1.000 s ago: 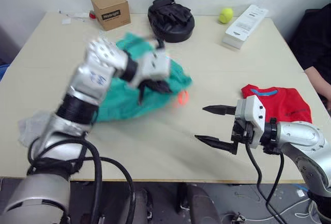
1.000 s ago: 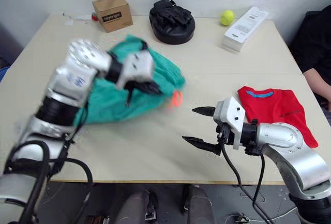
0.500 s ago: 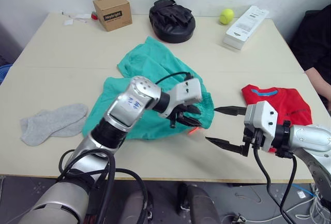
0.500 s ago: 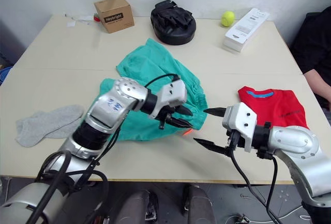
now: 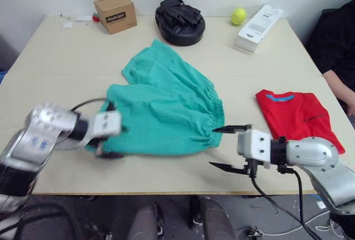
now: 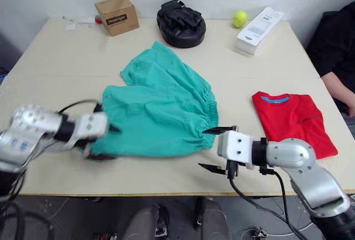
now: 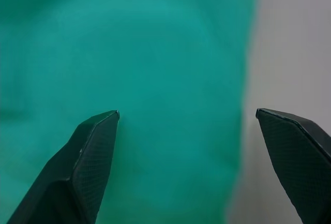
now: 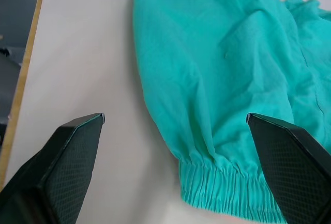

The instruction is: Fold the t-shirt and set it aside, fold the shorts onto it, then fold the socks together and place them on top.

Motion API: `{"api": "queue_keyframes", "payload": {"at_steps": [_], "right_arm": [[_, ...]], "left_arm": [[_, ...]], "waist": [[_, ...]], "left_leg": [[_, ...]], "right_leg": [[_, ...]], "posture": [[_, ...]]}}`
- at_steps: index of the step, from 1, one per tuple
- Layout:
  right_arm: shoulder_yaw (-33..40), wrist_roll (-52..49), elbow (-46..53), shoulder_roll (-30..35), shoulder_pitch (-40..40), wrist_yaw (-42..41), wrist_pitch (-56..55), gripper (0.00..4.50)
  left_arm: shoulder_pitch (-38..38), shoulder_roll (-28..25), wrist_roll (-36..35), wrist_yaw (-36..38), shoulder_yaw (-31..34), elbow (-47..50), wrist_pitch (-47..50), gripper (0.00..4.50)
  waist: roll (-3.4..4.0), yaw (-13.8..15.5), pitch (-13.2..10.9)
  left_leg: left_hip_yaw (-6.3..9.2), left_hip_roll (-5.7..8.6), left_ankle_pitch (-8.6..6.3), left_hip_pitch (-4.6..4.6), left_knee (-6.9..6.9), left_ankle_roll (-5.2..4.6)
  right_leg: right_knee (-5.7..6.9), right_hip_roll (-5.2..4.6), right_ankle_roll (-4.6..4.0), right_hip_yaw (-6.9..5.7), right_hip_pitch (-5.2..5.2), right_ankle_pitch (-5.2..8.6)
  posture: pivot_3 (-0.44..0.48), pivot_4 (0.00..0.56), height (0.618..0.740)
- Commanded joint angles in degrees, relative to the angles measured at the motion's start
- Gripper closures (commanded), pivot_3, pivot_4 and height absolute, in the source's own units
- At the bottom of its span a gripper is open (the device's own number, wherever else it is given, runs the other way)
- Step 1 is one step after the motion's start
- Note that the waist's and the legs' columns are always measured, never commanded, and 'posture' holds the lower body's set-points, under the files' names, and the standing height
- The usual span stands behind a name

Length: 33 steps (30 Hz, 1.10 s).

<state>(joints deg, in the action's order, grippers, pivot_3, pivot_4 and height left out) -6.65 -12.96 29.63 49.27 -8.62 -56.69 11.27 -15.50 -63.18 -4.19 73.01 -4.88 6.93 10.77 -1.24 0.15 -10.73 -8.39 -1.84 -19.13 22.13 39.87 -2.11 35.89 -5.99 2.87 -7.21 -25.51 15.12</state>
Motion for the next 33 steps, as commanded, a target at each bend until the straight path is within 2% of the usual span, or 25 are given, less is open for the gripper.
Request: {"api": "queue_keyframes", "payload": {"at_steps": [1, 5, 11, 15, 23, 25, 26, 33], "right_arm": [[-3.4, 6.3, -3.3, -1.0, -1.8, 0.3, -6.8, 0.0], [-6.4, 12.0, -8.5, -2.7, -3.8, 1.8, -11.5, 0.0], [-10.3, 20.8, -18.3, -5.2, -7.2, 4.8, -18.2, 0.0], [-10.4, 22.0, -22.5, -7.7, -9.5, 6.4, -19.3, 0.94], [-9.7, 21.6, -25.4, -9.0, -11.1, 6.1, -20.6, 3.86], [-9.1, 20.8, -25.6, -8.5, -11.4, 5.2, -20.6, 4.47], [-8.7, 20.1, -25.7, -8.2, -11.6, 4.6, -20.7, 4.5], [-5.9, 6.6, -21.5, -3.2, -10.5, -8.3, -18.6, 4.5]], "left_arm": [[5.7, -2.0, 2.7, -4.2, 5.5, 2.1, -7.9, 0.05], [8.7, -1.1, 5.5, -9.2, 7.1, 2.5, -9.6, 0.05], [8.5, 1.5, 9.9, -16.8, 6.9, 0.6, -10.2, 0.05], [8.6, 1.3, 10.1, -17.1, 6.8, 0.1, -10.0, 0.95], [9.3, -0.7, 9.6, -13.3, 6.1, -2.0, -9.8, 3.67], [9.0, -0.9, 9.0, -12.0, 5.7, -2.3, -9.5, 4.28], [9.1, -1.1, 8.4, -10.9, 5.6, -1.9, -8.8, 4.45], [14.7, -6.6, 0.4, 0.3, 7.4, 3.8, -2.0, 4.45]], "waist": [[0.02, 0.6, 0.0], [0.08, 1.0, 0.0], [0.5, 1.1, 0.2], [0.51, 1.0, 0.2], [0.52, 0.5, 0.2], [0.52, 0.3, 0.2], [0.52, 0.1, 0.2], [0.55, -0.6, 0.2]], "left_leg": [[0.04, 0.05, -0.03, 0.01, 0.01, -0.05], [0.02, 0.12, -0.09, 0.0, 0.02, -0.12], [-0.06, 0.13, -0.04, -0.07, 0.02, -0.14], [-0.1, 0.09, -0.02, -0.23, 0.02, -0.12], [-0.12, 0.07, -0.01, -0.22, 0.01, -0.1], [-0.12, 0.06, -0.01, -0.22, 0.0, -0.1], [-0.12, 0.06, -0.01, -0.23, -0.02, -0.09], [-0.15, 0.03, -0.02, -0.21, -0.12, -0.09]], "right_leg": [[0.0, -0.13, 0.0, -0.05, 0.01, 0.0], [0.05, -0.27, 0.02, -0.07, 0.02, -0.01], [0.17, -0.21, 0.03, -0.1, 0.04, -0.02], [0.25, -0.15, 0.03, -0.06, 0.14, -0.02], [0.31, -0.14, -0.01, -0.04, 0.1, 0.0], [0.31, -0.13, -0.02, -0.04, 0.1, 0.01], [0.31, -0.13, -0.04, -0.04, 0.09, 0.02], [0.16, -0.05, -0.06, 0.0, 0.09, 0.03]], "posture": [[0.0, 0.15, 0.74], [0.0, 0.15, 0.74], [0.0, 0.15, 0.74], [0.0, 0.15, 0.74], [0.0, 0.15, 0.74], [0.0, 0.15, 0.74], [0.0, 0.15, 0.74], [0.0, 0.15, 0.74]]}}
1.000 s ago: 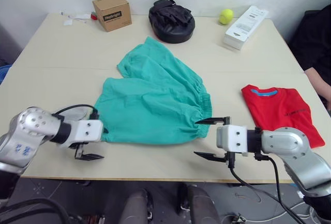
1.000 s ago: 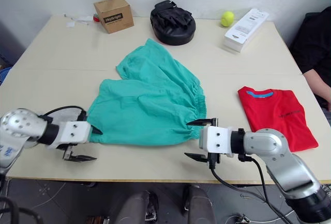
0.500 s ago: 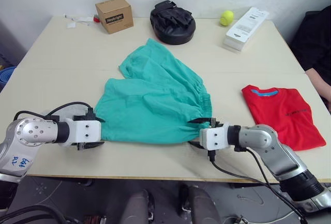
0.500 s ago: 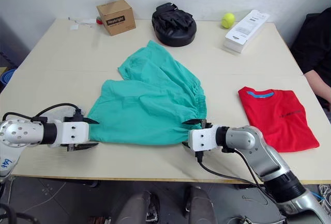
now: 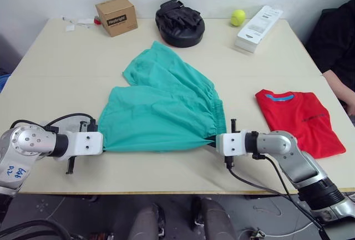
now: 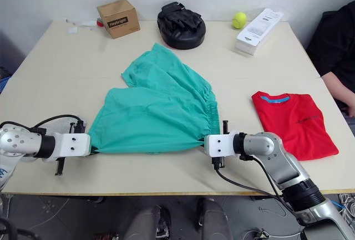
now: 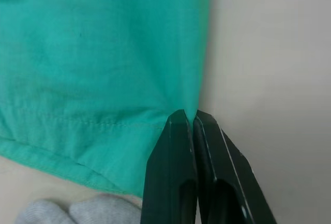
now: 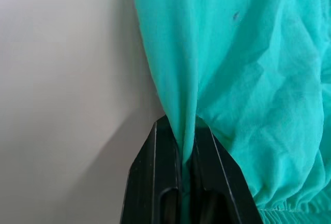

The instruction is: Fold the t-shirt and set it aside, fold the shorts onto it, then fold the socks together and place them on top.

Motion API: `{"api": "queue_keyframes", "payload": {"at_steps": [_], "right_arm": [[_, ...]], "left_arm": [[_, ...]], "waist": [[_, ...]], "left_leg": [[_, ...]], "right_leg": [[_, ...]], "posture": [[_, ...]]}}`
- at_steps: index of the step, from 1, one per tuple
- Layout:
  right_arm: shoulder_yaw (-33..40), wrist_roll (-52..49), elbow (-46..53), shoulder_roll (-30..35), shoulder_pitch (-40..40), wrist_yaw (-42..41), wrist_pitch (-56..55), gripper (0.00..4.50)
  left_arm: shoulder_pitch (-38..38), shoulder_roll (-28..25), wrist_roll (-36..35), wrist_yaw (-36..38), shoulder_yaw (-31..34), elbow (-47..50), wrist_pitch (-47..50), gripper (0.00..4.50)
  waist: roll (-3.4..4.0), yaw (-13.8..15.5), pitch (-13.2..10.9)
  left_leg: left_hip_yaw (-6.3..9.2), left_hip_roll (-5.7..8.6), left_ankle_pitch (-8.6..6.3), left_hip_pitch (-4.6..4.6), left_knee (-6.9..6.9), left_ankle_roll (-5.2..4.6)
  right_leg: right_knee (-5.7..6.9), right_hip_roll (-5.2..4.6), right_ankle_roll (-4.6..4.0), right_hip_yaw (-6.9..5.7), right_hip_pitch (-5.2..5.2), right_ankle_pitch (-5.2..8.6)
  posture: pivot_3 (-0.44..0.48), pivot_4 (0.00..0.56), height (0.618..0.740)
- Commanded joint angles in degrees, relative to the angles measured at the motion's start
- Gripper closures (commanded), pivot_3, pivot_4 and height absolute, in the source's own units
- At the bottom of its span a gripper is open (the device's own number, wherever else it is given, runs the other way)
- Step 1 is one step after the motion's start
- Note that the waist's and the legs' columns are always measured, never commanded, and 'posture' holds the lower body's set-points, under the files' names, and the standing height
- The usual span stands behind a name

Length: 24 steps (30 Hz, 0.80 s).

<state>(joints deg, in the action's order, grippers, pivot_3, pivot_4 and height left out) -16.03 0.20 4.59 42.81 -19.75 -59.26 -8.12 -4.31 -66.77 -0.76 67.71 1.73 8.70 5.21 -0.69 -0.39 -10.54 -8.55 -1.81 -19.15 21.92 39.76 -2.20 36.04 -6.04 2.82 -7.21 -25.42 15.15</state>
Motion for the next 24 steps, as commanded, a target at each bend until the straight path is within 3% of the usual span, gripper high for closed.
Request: {"api": "queue_keyframes", "payload": {"at_steps": [1, 5, 8, 10, 13, 15, 17, 18, 20, 21, 24], "right_arm": [[3.8, -9.1, 4.8, 4.6, 1.4, -8.4, 1.3, 4.5], [5.4, -17.2, 9.3, 9.4, 4.9, -15.4, 5.8, 4.5], [7.2, -24.5, 13.6, 13.0, 7.9, -18.8, 12.3, 4.5], [7.9, -27.8, 15.3, 14.1, 8.9, -19.0, 16.6, 4.5], [7.6, -26.9, 13.1, 13.2, 7.8, -18.4, 17.7, 4.5], [7.0, -22.0, 7.3, 10.1, 2.5, -14.5, 15.6, 4.5], [7.9, -14.6, -2.4, 5.0, -6.4, -5.5, 9.7, 4.5], [9.4, -9.9, -8.8, 2.2, -12.4, 2.5, 5.9, 4.5], [10.9, -4.7, -16.6, -0.8, -18.7, 11.0, 0.8, 4.5], [12.1, 1.3, -21.9, 0.5, -23.7, 19.1, -6.3, 4.5], [14.8, 14.6, -30.3, 4.8, -33.2, 38.7, -21.9, 4.5]], "left_arm": [[5.7, -4.8, -4.8, 8.2, 1.6, 3.4, 5.0, 4.45], [17.2, -11.5, -10.5, 17.9, 7.4, 9.0, 8.9, 4.45], [24.6, -12.4, -15.0, 23.5, 13.7, 14.2, 12.1, 4.45], [25.8, -12.1, -17.1, 23.3, 15.1, 15.7, 13.7, 4.45], [20.7, -11.8, -18.5, 20.1, 12.1, 13.9, 13.9, 4.45], [10.9, -9.6, -17.3, 17.6, 6.9, 9.4, 12.9, 4.45], [-7.3, -0.7, -13.0, 10.0, 1.3, 0.0, 7.7, 4.45], [-21.0, 6.9, -6.4, -2.7, -0.6, -8.6, 1.5, 4.45], [-35.7, 15.4, 2.0, -17.1, -2.1, -20.1, -7.1, 4.45], [-47.8, 17.5, 5.9, -28.0, -1.1, -28.3, -10.5, 4.45], [-68.6, 17.1, 12.3, -44.5, 0.4, -42.3, -23.4, 4.45]], "waist": [[0.01, -0.1, 0.0], [0.0, -0.4, 0.0], [0.0, -0.3, 0.0], [0.01, 0.1, 0.0], [0.01, 0.6, 0.0], [0.01, 0.8, 0.0], [0.08, 0.7, -0.1], [0.25, 1.2, -0.1], [-0.04, 2.0, -0.4], [-0.24, 2.1, -0.4], [-0.62, 1.5, -0.4]], "left_leg": [[-0.03, 0.0, -0.01, 0.0, -0.02, 0.0], [-0.02, -0.23, -0.08, 0.07, -0.12, 0.11], [-0.02, -0.25, -0.1, 0.09, -0.04, 0.13], [-0.02, -0.24, -0.1, 0.05, 0.02, 0.13], [0.1, -0.23, -0.13, 0.03, 0.06, 0.14], [0.11, -0.23, -0.14, 0.02, 0.06, 0.15], [0.01, -0.2, -0.1, -0.03, 0.08, 0.17], [-0.02, -0.18, -0.05, 0.06, 0.1, 0.18], [0.03, 0.02, 0.24, 0.09, 0.12, 0.13], [0.1, -0.01, 0.42, 0.35, 0.11, 0.17], [-0.01, 0.04, 0.6, 1.35, 0.23, 0.2]], "right_leg": [[-0.03, 0.02, 0.0, 0.02, -0.01, 0.0], [-0.1, 0.28, -0.01, 0.0, -0.02, 0.01], [-0.21, 0.29, -0.07, -0.01, -0.05, 0.05], [-0.17, 0.27, -0.08, 0.03, -0.03, 0.05], [-0.13, 0.26, -0.1, 0.02, -0.02, 0.05], [-0.13, 0.26, -0.14, 0.01, -0.01, 0.06], [-0.1, 0.28, -0.2, 0.05, 0.0, -0.01], [-0.08, 0.31, -0.2, 0.06, -0.06, -0.04], [0.06, 0.46, -0.08, 0.07, -0.08, -0.28], [-0.06, 0.36, -0.11, 0.07, -0.21, -0.49], [0.18, 0.21, 0.02, -0.08, -1.12, -0.64]], "posture": [[0.0, 0.15, 0.74], [0.0, 0.15, 0.74], [0.0, 0.15, 0.74], [0.0, 0.15, 0.74], [0.0, 0.15, 0.74], [0.0, 0.15, 0.74], [0.0, 0.15, 0.74], [0.0, 0.15, 0.74], [0.0, 0.15, 0.74], [0.0, 0.15, 0.74], [0.0, 0.15, 0.74]]}}
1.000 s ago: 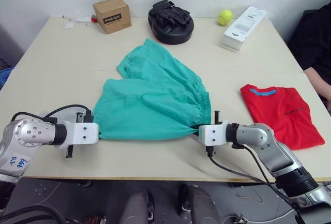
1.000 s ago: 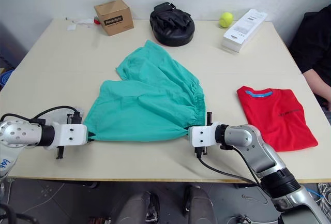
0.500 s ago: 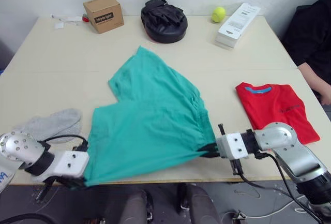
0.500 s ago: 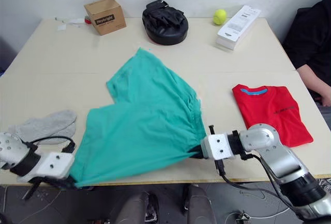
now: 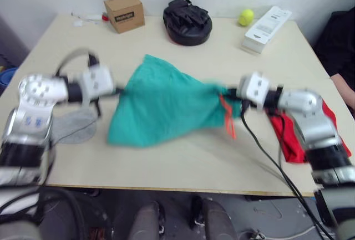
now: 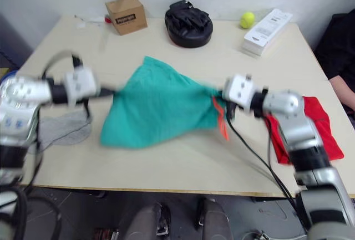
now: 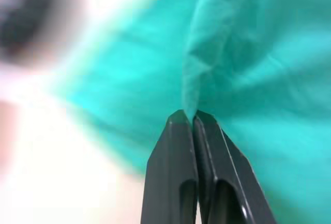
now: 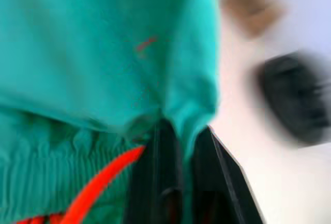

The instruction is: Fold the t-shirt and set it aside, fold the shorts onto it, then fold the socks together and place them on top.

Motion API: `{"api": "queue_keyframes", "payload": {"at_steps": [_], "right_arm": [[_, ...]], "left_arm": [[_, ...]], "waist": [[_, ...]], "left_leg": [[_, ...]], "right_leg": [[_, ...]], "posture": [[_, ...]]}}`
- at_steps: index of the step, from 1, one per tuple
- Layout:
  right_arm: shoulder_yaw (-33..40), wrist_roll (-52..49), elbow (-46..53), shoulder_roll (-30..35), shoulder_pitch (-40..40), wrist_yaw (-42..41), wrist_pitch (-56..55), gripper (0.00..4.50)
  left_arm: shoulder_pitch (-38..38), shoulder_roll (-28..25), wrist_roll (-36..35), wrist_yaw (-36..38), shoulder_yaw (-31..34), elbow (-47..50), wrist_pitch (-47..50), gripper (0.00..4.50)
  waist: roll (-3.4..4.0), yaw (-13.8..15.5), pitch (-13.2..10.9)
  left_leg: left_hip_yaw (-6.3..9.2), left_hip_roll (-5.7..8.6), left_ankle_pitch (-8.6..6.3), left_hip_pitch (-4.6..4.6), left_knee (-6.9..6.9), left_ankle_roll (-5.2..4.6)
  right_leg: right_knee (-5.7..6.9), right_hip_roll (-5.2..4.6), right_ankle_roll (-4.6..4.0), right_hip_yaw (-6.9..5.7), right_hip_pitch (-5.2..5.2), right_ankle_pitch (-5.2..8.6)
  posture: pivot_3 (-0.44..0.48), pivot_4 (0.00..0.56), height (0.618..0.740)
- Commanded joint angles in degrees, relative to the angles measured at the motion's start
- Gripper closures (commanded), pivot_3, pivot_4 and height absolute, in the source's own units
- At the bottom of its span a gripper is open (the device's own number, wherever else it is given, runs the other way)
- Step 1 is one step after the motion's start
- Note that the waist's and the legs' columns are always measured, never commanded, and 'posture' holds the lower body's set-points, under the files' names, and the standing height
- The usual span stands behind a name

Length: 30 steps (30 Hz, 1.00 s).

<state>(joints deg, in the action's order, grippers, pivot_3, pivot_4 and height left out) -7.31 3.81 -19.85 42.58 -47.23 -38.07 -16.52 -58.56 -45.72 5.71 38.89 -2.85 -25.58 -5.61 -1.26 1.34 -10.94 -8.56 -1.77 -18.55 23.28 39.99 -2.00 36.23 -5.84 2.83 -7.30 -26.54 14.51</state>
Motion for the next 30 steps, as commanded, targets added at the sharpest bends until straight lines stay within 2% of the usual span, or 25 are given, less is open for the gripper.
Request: {"api": "queue_keyframes", "payload": {"at_steps": [1, 2, 3, 5, 7, 10, 13, 15, 18, 21, 24, 30], "right_arm": [[6.9, 13.8, -6.6, 6.1, -7.3, 22.7, -15.9, 4.5], [7.5, 15.7, -7.1, 6.7, -8.3, 26.3, -17.7, 4.5], [7.8, 17.6, -7.1, 7.4, -8.8, 29.2, -19.4, 4.5], [7.8, 20.8, -6.3, 8.6, -8.1, 33.1, -22.5, 4.5], [7.4, 21.4, -4.3, 9.0, -5.5, 33.3, -24.6, 4.5], [5.8, 17.6, -0.3, 8.8, 0.7, 27.9, -25.5, 4.5], [3.3, 11.6, 5.7, 7.7, 10.0, 20.4, -23.0, 4.5], [1.5, 8.1, 10.8, 7.0, 16.1, 15.3, -19.6, 4.5], [-0.8, 4.3, 17.6, 6.7, 24.2, 9.3, -16.2, 4.5], [-3.3, -2.4, 23.1, 6.8, 30.5, 1.9, -11.6, 4.5], [-4.2, -10.0, 28.2, 6.8, 34.6, -4.4, -6.8, 4.5], [-4.3, -21.2, 34.4, 9.6, 39.5, -16.9, 3.8, 4.5]], "left_arm": [[-16.8, -5.3, 7.0, -17.4, 4.5, -10.4, -16.4, 4.45], [-18.6, -6.4, 8.2, -19.1, 4.1, -12.3, -19.8, 4.45], [-19.7, -7.7, 9.4, -21.1, 3.8, -13.6, -23.1, 4.45], [-20.5, -9.9, 10.8, -23.2, 3.5, -14.8, -28.4, 4.45], [-19.4, -11.7, 9.9, -20.8, 3.4, -14.4, -31.7, 4.45], [-14.1, -12.7, 4.0, -12.6, 4.4, -10.6, -29.5, 4.45], [-2.6, -14.4, -4.2, -2.8, 6.6, -1.6, -22.0, 4.45], [6.6, -16.4, -9.3, 3.0, 8.1, 5.9, -14.9, 4.45], [24.1, -21.4, -16.7, 13.4, 11.5, 19.0, -4.6, 4.45], [42.8, -26.4, -18.9, 22.4, 18.2, 28.8, 2.5, 4.45], [58.2, -28.8, -17.1, 29.7, 25.4, 33.6, 7.3, 4.45], [74.7, -28.5, -18.5, 42.0, 37.2, 43.8, 20.5, 4.45]], "waist": [[-0.09, -0.8, 0.0], [0.0, -1.5, 0.1], [0.12, -1.7, 0.1], [0.13, -2.0, 0.1], [0.12, -2.9, 0.1], [0.09, -3.2, 0.1], [0.1, -3.2, 0.1], [0.12, -3.3, 0.1], [0.19, -3.1, -0.1], [0.19, -3.0, -0.1], [0.19, -2.8, -0.1], [0.19, -1.7, -0.1]], "left_leg": [[-0.08, 0.11, 0.0, 0.61, 0.0, -0.02], [-0.28, 0.27, -0.01, 0.87, -0.02, -0.04], [-0.37, 0.33, -0.02, 0.79, -0.13, -0.04], [-0.34, 0.79, -0.04, -0.31, -1.04, -0.06], [-0.22, 1.0, -0.15, -1.13, -2.04, -0.24], [-0.27, 0.94, -0.24, -1.04, -1.92, -0.34], [-0.3, 0.93, -0.26, -1.04, -1.52, -0.45], [-0.26, 0.8, -0.3, -1.08, -0.9, -0.53], [-0.03, 0.62, -0.27, -1.42, -0.58, -0.56], [-0.02, 0.52, -0.38, -2.03, -0.59, -0.4], [0.01, 0.32, -0.45, -2.09, -0.61, -0.25], [0.05, 0.24, -0.52, -2.1, -0.57, -0.11]], "right_leg": [[0.05, -0.03, 0.07, -0.11, -0.69, -0.04], [0.33, -0.06, 0.1, -0.3, -1.18, -0.05], [0.37, -0.16, 0.1, -0.47, -1.22, -0.05], [0.32, -0.53, 0.09, -1.05, -0.85, 0.01], [-0.16, -0.82, 0.08, -1.93, -0.43, 0.06], [-0.43, -0.76, 0.08, -2.04, -0.29, 0.06], [-0.66, -0.78, 0.15, -1.96, 0.07, 0.05], [-0.36, -0.77, 0.17, -1.74, 0.24, 0.02], [-0.33, -0.76, 0.01, -1.54, 0.79, -0.15], [-0.36, -0.86, -0.15, -1.37, 1.24, -0.06], [-0.34, -0.77, -0.33, -1.41, 1.28, 0.05], [-0.39, -0.71, -0.48, -1.51, 1.26, 0.16]], "posture": [[0.0, 0.15, 0.74], [0.0, 0.15, 0.74], [0.0, 0.15, 0.74], [0.0, 0.15, 0.74], [0.0, 0.15, 0.74], [0.0, 0.15, 0.74], [0.0, 0.15, 0.74], [0.0, 0.15, 0.74], [0.0, 0.15, 0.74], [0.0, 0.15, 0.74], [0.0, 0.15, 0.74], [0.0, 0.15, 0.74]]}}
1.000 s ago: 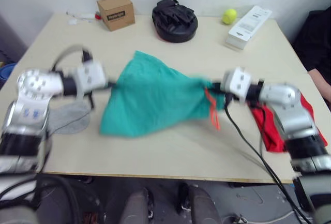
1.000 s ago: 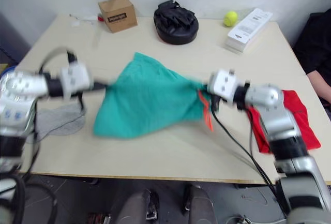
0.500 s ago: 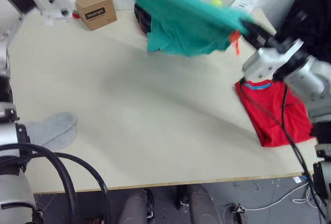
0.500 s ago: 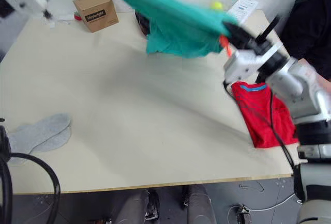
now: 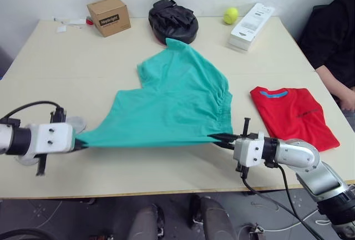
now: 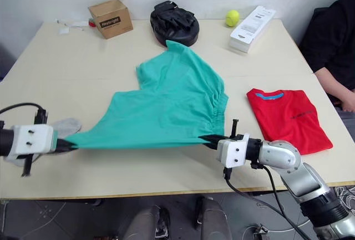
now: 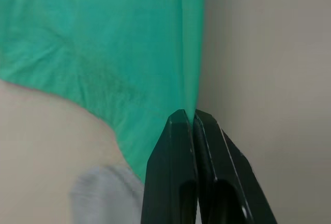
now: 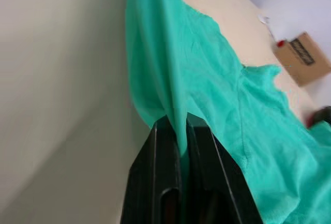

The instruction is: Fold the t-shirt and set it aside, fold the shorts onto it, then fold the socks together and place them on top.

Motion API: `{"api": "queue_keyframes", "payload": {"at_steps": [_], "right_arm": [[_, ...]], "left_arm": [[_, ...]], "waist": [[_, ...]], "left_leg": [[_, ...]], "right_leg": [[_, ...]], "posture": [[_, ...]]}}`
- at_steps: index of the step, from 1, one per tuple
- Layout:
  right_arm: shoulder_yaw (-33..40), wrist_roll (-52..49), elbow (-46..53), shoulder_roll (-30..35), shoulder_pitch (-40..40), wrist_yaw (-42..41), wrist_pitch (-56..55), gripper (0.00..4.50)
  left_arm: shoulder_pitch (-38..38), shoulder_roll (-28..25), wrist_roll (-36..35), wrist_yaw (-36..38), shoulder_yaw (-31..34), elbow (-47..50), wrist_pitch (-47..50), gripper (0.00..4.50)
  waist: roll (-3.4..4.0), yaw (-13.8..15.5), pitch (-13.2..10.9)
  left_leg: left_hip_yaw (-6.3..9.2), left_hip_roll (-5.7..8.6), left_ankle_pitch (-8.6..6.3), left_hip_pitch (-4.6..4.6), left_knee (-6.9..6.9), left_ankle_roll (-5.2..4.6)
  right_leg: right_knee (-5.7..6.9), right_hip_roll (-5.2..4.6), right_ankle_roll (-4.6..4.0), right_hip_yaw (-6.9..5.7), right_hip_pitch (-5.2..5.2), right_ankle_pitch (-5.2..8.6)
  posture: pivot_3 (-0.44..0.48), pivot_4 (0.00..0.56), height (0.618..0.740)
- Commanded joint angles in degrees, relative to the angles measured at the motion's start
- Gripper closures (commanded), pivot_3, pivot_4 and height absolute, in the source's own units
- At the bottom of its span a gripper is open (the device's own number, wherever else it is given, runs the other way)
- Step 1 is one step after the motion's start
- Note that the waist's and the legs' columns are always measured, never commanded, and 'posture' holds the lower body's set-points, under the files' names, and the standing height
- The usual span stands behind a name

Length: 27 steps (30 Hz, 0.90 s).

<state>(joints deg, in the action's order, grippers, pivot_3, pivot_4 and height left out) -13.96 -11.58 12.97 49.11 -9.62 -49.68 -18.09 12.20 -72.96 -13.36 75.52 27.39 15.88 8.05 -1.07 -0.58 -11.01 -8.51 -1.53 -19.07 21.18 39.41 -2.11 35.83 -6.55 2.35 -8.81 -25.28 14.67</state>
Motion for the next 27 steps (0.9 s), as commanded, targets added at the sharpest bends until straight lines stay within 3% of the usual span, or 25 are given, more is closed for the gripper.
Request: {"api": "queue_keyframes", "payload": {"at_steps": [1, 4, 6, 10, 14, 15, 18, 20, 22, 24, 27], "right_arm": [[2.4, -7.8, 2.7, 4.0, 2.7, -7.7, 7.4, 4.5], [2.5, -12.9, 5.7, 6.2, 5.1, -13.0, 13.9, 4.5], [2.5, -16.0, 7.1, 7.9, 7.0, -16.5, 18.0, 4.5], [3.0, -19.7, 9.3, 10.8, 9.7, -22.6, 23.5, 4.5], [4.6, -25.0, 11.4, 12.1, 9.8, -25.8, 30.1, 4.5], [5.0, -25.8, 11.3, 11.7, 9.1, -25.6, 31.5, 4.5], [7.1, -28.1, 9.5, 10.1, 6.8, -23.7, 35.6, 4.5], [9.1, -29.8, 8.3, 9.2, 6.2, -22.6, 38.0, 4.5], [10.7, -30.8, 7.8, 8.4, 6.1, -21.5, 39.8, 4.5], [12.6, -32.6, 7.2, 7.4, 6.2, -19.6, 42.3, 4.5], [16.2, -35.0, 6.3, 5.8, 6.9, -16.4, 45.7, 4.5]], "left_arm": [[6.2, -0.9, 0.1, 7.7, 8.9, 4.2, 9.3, 4.45], [12.4, 0.3, -1.5, 14.3, 14.4, 9.6, 15.2, 4.45], [21.0, 0.4, -5.0, 16.6, 19.8, 14.3, 18.1, 4.45], [40.6, -0.5, -13.6, 17.0, 32.7, 21.1, 18.4, 4.45], [51.9, -3.7, -20.0, 17.0, 42.0, 20.9, 15.3, 4.45], [50.9, -6.4, -19.5, 17.0, 41.6, 18.1, 13.6, 4.45], [38.4, -19.0, -18.8, 17.0, 32.8, 4.2, 8.3, 4.45], [33.4, -31.1, -23.3, 9.0, 25.3, -8.2, 0.3, 4.45], [34.8, -42.3, -29.3, -0.6, 21.7, -19.8, -9.1, 4.45], [42.1, -52.7, -35.2, -10.6, 24.9, -31.5, -16.2, 4.45], [51.6, -56.0, -35.1, -26.0, 37.1, -35.0, -20.7, 4.45]], "waist": [[0.01, 0.4, 0.0], [0.01, 0.5, 0.0], [0.01, 0.5, 0.0], [-0.01, 0.4, 0.0], [0.04, 1.0, 0.0], [0.07, 1.4, 0.0], [0.14, 2.9, 0.1], [0.02, 3.3, 0.1], [-0.08, 3.7, 0.2], [-0.05, 3.3, 0.2], [0.02, 1.9, 0.1]], "left_leg": [[0.0, 0.0, -0.02, -0.02, 0.0, 0.02], [0.01, -0.06, -0.1, 0.01, 0.0, 0.09], [0.02, -0.13, -0.15, 0.02, 0.0, 0.16], [0.07, -0.24, -0.22, -0.03, -0.02, 0.27], [0.2, -0.24, -0.26, -0.07, -0.01, 0.3], [0.23, -0.23, -0.25, -0.07, -0.01, 0.3], [0.31, -0.18, -0.29, -0.06, 0.0, 0.27], [0.29, -0.2, -0.27, -0.01, -0.01, 0.31], [0.26, -0.2, -0.15, -0.01, -0.03, 0.11], [0.22, -0.14, -0.05, 0.14, -0.05, 0.21], [0.07, -0.08, -0.03, 0.2, -0.17, 0.15]], "right_leg": [[0.0, 0.0, -0.01, 0.0, 0.0, 0.01], [0.02, 0.01, -0.14, -0.02, -0.06, 0.08], [0.02, 0.04, -0.26, -0.1, -0.08, 0.15], [0.05, 0.04, -0.43, -0.18, -0.08, 0.26], [0.08, 0.04, -0.62, -0.25, -0.06, 0.37], [0.04, 0.04, -0.68, -0.26, -0.05, 0.4], [0.07, 0.1, -0.82, -0.31, -0.07, 0.47], [0.04, 0.19, -0.98, -0.32, -0.06, 0.44], [0.1, 0.19, -0.86, -0.3, -0.07, 0.36], [0.09, 0.16, -0.69, -0.28, -0.17, 0.21], [0.12, 0.29, -0.45, -0.35, -0.2, 0.04]], "posture": [[0.0, 0.15, 0.74], [0.0, 0.15, 0.74], [0.0, 0.15, 0.74], [0.0, 0.15, 0.74], [0.0, 0.15, 0.74], [0.0, 0.15, 0.74], [0.0, 0.15, 0.74], [0.0, 0.15, 0.74], [0.0, 0.15, 0.74], [0.0, 0.15, 0.74], [0.0, 0.15, 0.74]]}}
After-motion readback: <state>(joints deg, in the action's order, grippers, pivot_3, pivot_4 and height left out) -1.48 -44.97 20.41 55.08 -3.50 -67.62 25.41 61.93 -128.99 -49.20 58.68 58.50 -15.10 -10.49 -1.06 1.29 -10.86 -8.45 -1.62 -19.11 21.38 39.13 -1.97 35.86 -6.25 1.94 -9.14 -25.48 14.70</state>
